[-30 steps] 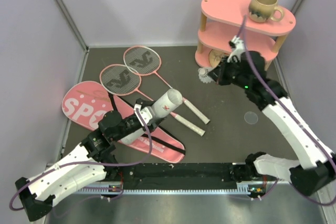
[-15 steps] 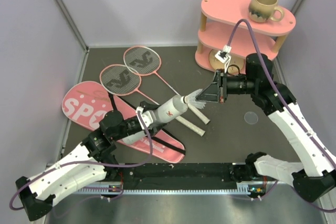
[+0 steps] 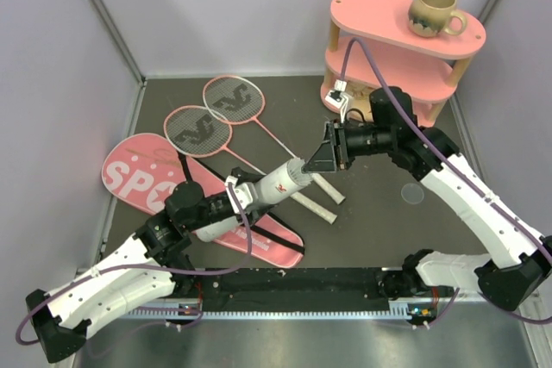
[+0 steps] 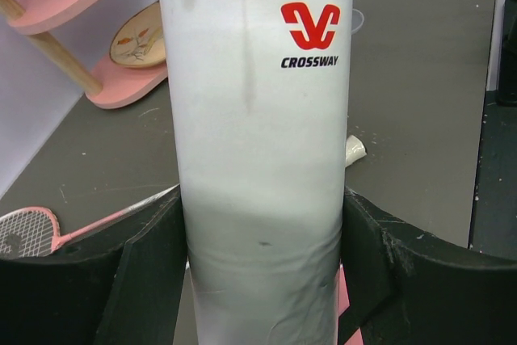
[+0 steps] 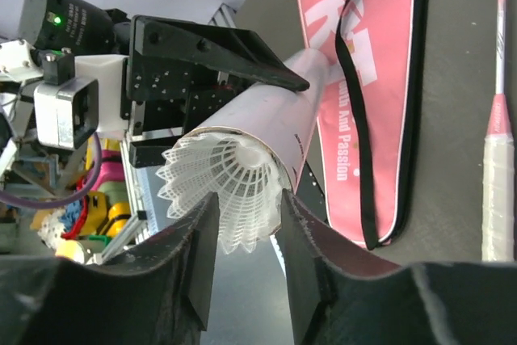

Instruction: Pack up the badminton gear

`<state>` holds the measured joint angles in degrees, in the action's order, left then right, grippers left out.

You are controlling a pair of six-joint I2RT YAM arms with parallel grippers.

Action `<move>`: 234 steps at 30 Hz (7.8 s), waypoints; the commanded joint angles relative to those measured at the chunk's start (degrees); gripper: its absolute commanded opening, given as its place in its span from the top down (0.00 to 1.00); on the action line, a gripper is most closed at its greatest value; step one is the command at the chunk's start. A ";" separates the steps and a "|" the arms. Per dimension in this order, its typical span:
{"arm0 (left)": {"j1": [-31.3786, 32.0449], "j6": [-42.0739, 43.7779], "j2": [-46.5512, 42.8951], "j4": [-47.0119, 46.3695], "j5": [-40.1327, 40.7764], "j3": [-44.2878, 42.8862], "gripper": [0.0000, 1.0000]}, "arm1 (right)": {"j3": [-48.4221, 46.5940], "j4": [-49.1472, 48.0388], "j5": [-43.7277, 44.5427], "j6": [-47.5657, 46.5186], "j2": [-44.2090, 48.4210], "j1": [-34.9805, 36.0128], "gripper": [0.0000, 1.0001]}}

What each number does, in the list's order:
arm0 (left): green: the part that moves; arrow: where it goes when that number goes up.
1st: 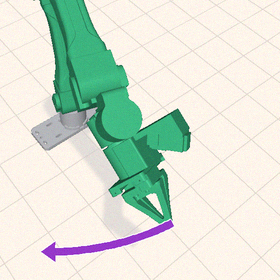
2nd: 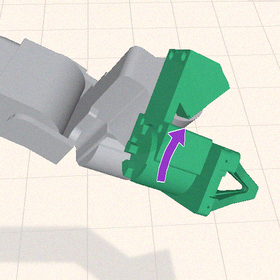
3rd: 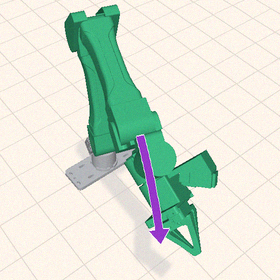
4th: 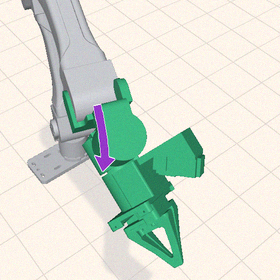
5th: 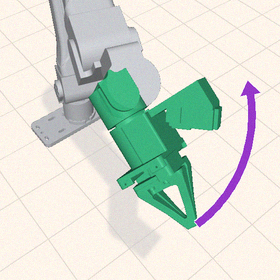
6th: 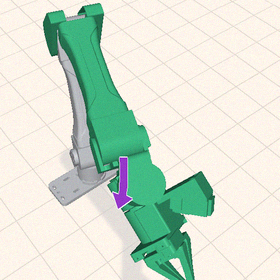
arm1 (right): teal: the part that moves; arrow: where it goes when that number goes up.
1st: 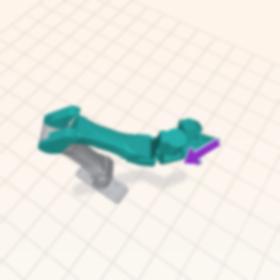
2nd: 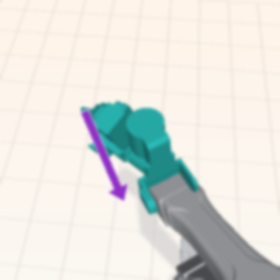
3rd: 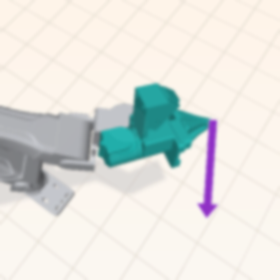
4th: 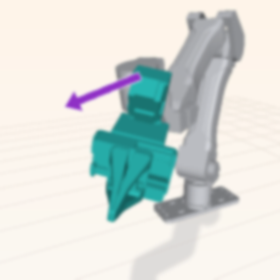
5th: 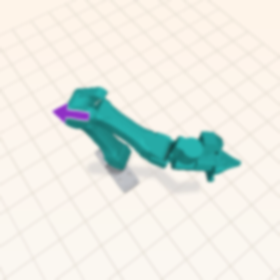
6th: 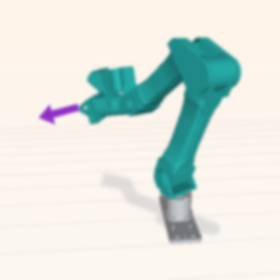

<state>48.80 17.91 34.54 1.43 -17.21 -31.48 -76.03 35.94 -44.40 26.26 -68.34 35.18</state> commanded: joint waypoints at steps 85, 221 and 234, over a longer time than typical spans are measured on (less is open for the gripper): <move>0.86 0.19 -2.38 -4.60 6.49 -0.51 0.92 | 28.40 -6.85 59.78 12.06 -8.28 -34.92 0.61; 1.74 1.07 0.08 -3.28 -0.45 -0.51 0.92 | 2.20 -9.49 7.75 5.46 5.32 10.52 1.00; 1.83 1.25 -0.79 -3.28 -0.45 -0.42 0.92 | 5.01 -12.83 6.79 7.75 4.44 10.61 1.00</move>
<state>50.24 19.09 34.85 1.52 -16.05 -30.96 -71.94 27.16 -37.21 32.91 -63.29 44.88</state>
